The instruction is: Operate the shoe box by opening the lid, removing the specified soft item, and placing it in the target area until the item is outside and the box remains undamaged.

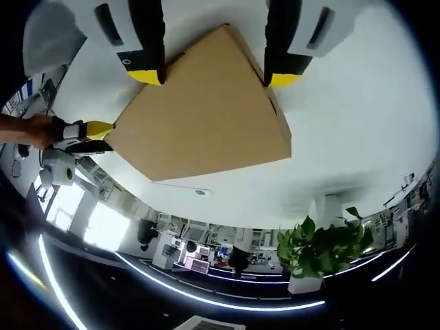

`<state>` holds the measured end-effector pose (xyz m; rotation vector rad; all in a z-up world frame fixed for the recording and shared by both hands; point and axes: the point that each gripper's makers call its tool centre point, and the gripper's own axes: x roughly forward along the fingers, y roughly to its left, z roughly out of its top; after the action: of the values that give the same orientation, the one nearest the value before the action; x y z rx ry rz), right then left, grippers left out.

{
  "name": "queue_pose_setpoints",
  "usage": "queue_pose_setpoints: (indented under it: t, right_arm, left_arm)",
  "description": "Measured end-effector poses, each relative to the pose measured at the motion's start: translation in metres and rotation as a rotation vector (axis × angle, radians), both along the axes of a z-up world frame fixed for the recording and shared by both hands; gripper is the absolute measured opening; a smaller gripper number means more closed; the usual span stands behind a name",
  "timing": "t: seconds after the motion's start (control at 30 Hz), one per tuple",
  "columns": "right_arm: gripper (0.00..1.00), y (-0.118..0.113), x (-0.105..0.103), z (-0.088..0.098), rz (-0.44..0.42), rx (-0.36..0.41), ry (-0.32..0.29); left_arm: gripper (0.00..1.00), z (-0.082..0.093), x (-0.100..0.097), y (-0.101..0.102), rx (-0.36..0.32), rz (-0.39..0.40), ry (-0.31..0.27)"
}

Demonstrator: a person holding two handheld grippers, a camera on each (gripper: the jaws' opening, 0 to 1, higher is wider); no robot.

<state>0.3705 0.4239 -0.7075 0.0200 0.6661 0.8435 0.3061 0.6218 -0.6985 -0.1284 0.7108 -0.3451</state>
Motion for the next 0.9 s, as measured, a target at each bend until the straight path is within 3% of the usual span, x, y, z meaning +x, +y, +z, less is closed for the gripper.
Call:
queue_pose_setpoints:
  t: [0.17, 0.27, 0.33, 0.4, 0.43, 0.5, 0.57, 0.9]
  right_arm:
    - [0.57, 0.004, -0.006, 0.0, 0.036, 0.013, -0.011]
    - [0.66, 0.007, -0.018, -0.002, 0.172, -0.017, -0.062]
    - [0.7, 0.008, -0.022, -0.004, 0.216, -0.044, -0.079]
    - [0.66, 0.005, -0.018, -0.005, 0.191, -0.061, -0.086]
    - [0.63, 0.004, -0.016, -0.005, 0.181, -0.062, -0.088]
    - [0.58, 0.003, -0.013, -0.005, 0.157, -0.064, -0.093]
    - [0.54, 0.002, -0.01, -0.008, 0.15, -0.093, -0.116]
    - [0.53, 0.001, -0.01, -0.008, 0.141, -0.122, -0.113]
  left_arm:
    - [0.59, 0.0, -0.013, 0.004, -0.007, -0.007, -0.008]
    - [0.62, 0.001, -0.017, 0.001, -0.001, -0.042, -0.027]
    - [0.72, -0.002, -0.025, -0.01, 0.056, -0.157, -0.042]
    - [0.77, -0.005, -0.026, -0.012, 0.105, -0.177, -0.049]
    - [0.76, -0.005, -0.025, -0.011, 0.094, -0.157, -0.05]
    - [0.7, -0.003, -0.021, -0.005, 0.074, -0.104, -0.061]
    - [0.62, -0.004, -0.019, 0.002, 0.103, -0.089, -0.073]
    - [0.6, -0.005, -0.021, -0.001, 0.116, -0.081, -0.071]
